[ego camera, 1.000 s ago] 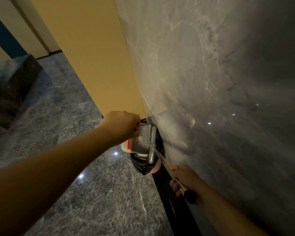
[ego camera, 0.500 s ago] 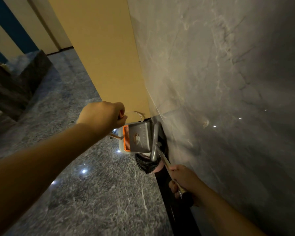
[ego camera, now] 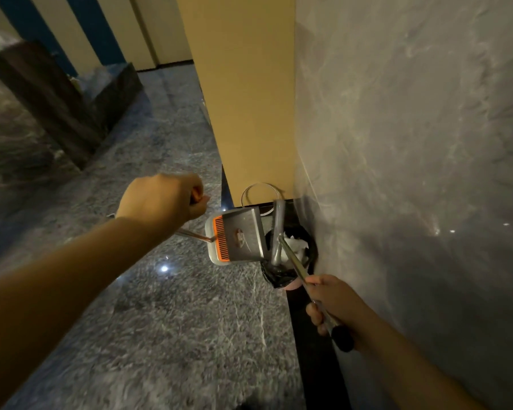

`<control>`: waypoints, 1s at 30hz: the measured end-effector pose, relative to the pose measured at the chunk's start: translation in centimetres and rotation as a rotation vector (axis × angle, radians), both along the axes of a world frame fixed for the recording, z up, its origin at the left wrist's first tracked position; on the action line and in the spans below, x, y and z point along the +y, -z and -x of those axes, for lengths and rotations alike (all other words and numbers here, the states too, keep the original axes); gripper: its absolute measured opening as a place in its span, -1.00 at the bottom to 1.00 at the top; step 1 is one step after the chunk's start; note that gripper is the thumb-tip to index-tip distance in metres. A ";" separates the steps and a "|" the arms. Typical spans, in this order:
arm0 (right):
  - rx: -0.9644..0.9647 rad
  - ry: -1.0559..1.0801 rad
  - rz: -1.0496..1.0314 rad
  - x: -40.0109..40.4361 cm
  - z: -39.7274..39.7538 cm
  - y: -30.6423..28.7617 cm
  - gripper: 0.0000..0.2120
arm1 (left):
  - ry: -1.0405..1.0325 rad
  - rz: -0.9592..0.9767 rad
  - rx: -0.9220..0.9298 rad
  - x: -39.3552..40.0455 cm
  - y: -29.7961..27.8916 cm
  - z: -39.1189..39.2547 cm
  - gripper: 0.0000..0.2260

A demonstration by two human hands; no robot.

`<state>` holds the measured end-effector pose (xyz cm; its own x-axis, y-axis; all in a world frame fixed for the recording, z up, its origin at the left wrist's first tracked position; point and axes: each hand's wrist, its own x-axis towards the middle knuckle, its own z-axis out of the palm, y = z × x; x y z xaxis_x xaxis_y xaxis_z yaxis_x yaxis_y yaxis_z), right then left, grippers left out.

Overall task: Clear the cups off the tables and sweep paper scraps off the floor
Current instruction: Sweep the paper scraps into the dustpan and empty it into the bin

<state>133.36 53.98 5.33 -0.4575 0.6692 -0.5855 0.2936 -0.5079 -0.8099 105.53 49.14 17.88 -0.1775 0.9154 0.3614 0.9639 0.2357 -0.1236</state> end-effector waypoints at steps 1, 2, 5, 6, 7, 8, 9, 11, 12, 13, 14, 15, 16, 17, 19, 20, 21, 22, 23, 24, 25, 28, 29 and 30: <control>-0.018 -0.028 -0.018 -0.4 0.1 0.0 -0.73 | -0.011 -0.007 -0.015 -0.8 0.1 0.3 -0.81; -0.038 -0.058 -0.031 -0.7 0.4 0.0 -0.71 | -0.021 -0.011 -0.029 -1.6 0.3 0.6 -0.81; -0.053 -0.120 -0.039 -1.5 0.8 -0.2 -0.69 | -0.062 -0.024 -0.070 -3.6 0.6 1.4 -0.80; -0.042 -0.128 -0.034 -1.6 0.9 -0.2 -0.71 | -0.087 -0.030 -0.085 -4.3 0.8 1.6 -0.79; -0.034 -0.140 -0.030 -1.8 1.1 -0.1 -0.72 | -0.116 -0.033 -0.104 -5.0 1.0 1.8 -0.78; -0.028 -0.158 -0.031 -2.1 1.4 -0.2 -0.75 | -0.141 -0.033 -0.126 -5.7 1.2 2.0 -0.77; -0.028 -0.184 -0.035 -2.4 1.8 -0.2 -0.77 | -0.163 -0.031 -0.148 -6.4 1.6 2.1 -0.77; -0.035 -0.245 -0.045 -3.3 2.8 0.0 -0.80 | -0.234 -0.025 -0.186 -8.3 2.3 2.3 -0.76; -0.045 -0.280 -0.043 -3.7 3.4 0.1 -0.81 | -0.281 -0.019 -0.201 -9.4 2.6 2.4 -0.76; -0.059 -0.324 -0.044 -4.1 4.1 0.2 -0.81 | -0.325 -0.017 -0.213 -10.6 2.9 2.7 -0.75; -0.077 -0.374 -0.051 -4.5 4.9 0.3 -0.82 | -0.365 -0.020 -0.225 -11.9 3.1 2.9 -0.75; -0.095 -0.422 -0.060 -5.0 5.8 0.5 -0.83 | -0.403 -0.026 -0.236 -13.4 3.3 3.3 -0.75; -0.109 -0.459 -0.070 -5.4 6.7 0.7 -0.84 | -0.442 -0.033 -0.245 -14.9 3.5 3.6 -0.75; -0.120 -0.490 -0.076 -5.9 7.9 1.0 -0.84 | -0.485 -0.039 -0.256 -16.5 3.7 4.1 -0.76; -0.141 -0.557 -0.086 -7.2 10.3 1.7 -0.85 | -0.566 -0.046 -0.288 -20.0 4.2 5.1 -0.76; -0.152 -0.595 -0.086 -8.0 11.6 2.1 -0.84 | -0.607 -0.047 -0.306 -21.8 4.5 5.7 -0.77; -0.161 -0.632 -0.083 -8.9 12.9 2.5 -0.84 | -0.651 -0.051 -0.318 -23.7 4.9 6.4 -0.78; -0.170 -0.673 -0.080 -10.0 14.4 2.9 -0.84 | -0.699 -0.058 -0.329 -25.7 5.2 7.2 -0.80; -0.179 -0.713 -0.079 -11.1 16.0 3.3 -0.83 | -0.747 -0.062 -0.344 -27.7 5.5 8.1 -0.82; -0.185 -0.750 -0.079 -12.3 17.5 3.6 -0.83 | -0.792 -0.062 -0.362 -29.7 5.9 8.9 -0.83; -0.189 -0.784 -0.078 -13.7 19.1 3.9 -0.82 | -0.832 -0.060 -0.377 -31.7 6.3 9.6 -0.85; -0.223 -0.888 -0.068 -18.3 24.0 4.9 -0.80 | -0.945 -0.057 -0.372 -37.9 7.9 11.8 -0.85; -0.238 -0.933 -0.062 -20.0 25.7 5.1 -0.79 | -0.988 -0.053 -0.361 -40.1 8.3 12.5 -0.85; -0.253 -0.973 -0.054 -21.8 27.3 5.3 -0.79 | -1.032 -0.044 -0.355 -42.1 8.7 13.0 -0.85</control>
